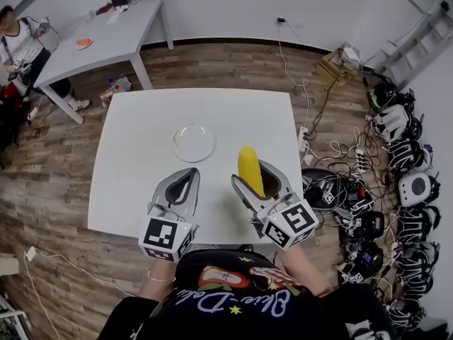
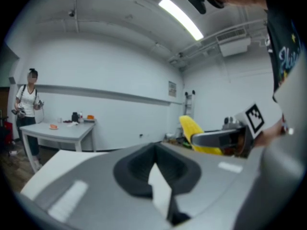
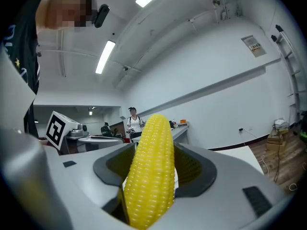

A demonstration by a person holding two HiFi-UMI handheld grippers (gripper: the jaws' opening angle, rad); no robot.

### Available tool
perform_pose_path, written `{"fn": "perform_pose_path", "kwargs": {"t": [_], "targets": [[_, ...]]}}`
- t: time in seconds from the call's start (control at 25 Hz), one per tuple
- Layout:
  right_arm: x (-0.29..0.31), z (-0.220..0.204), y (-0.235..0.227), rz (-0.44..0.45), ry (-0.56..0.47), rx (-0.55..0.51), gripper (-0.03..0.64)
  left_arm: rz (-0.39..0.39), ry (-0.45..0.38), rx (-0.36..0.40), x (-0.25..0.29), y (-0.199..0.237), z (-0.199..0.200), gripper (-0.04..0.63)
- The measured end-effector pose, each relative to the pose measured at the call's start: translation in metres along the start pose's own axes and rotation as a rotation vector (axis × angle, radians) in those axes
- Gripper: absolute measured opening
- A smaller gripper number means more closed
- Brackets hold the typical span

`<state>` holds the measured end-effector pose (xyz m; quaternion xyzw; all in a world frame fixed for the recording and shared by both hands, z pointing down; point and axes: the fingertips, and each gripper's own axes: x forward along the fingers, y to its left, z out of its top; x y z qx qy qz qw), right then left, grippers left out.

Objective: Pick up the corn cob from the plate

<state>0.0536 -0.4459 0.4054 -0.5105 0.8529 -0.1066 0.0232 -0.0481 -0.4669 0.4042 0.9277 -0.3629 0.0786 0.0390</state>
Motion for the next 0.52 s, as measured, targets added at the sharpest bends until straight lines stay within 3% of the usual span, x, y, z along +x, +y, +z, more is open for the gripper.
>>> {"fn": "perform_pose_path", "kwargs": {"t": [0.32,0.52], "targets": [[0.006,0.006,0.016,0.021,-0.029,0.000,0.264,-0.001,0.007,0.014,-0.013,0.004,0.001,0.000],[0.012,0.008,0.017,-0.001,-0.019,-0.054,0.264,0.012,-0.008,-0.019,-0.016,0.013,0.001,0.000]]}}
